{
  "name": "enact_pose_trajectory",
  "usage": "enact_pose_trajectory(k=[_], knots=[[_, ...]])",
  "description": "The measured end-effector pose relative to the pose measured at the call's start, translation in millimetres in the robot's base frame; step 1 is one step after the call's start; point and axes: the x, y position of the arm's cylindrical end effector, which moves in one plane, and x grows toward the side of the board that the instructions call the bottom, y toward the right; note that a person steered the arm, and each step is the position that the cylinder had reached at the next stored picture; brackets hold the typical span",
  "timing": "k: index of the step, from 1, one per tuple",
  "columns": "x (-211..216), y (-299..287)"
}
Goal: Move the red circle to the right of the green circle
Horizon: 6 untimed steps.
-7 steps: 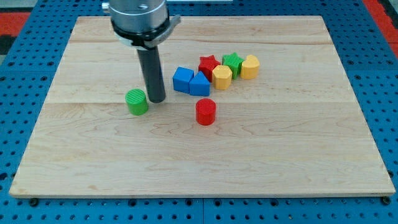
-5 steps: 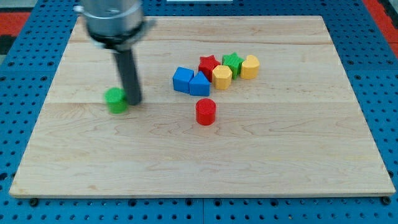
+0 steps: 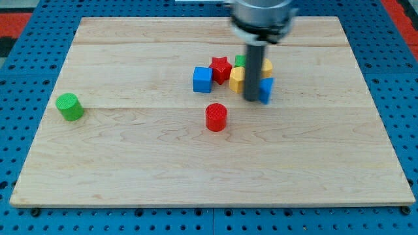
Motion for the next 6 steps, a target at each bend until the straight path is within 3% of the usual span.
enact_pose_trajectory(k=[1,3,4,5,6], knots=[[51.8,0.1],[68.6,-115.2],[28.9,-170.5],[2.9,-139.4],[-25.8,-148.2]])
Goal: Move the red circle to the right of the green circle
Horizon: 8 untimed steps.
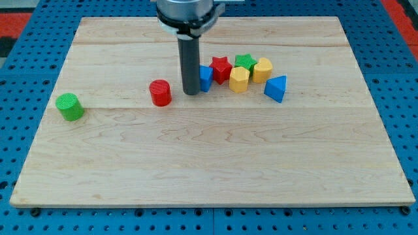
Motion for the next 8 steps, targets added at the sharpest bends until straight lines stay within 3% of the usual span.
enact_pose_trajectory(k=[1,2,3,4,8], knots=[[3.9,-77.9],[14.8,-115.9],[18.0,-78.0],[42.6,-92.7],[52.8,-103.6]])
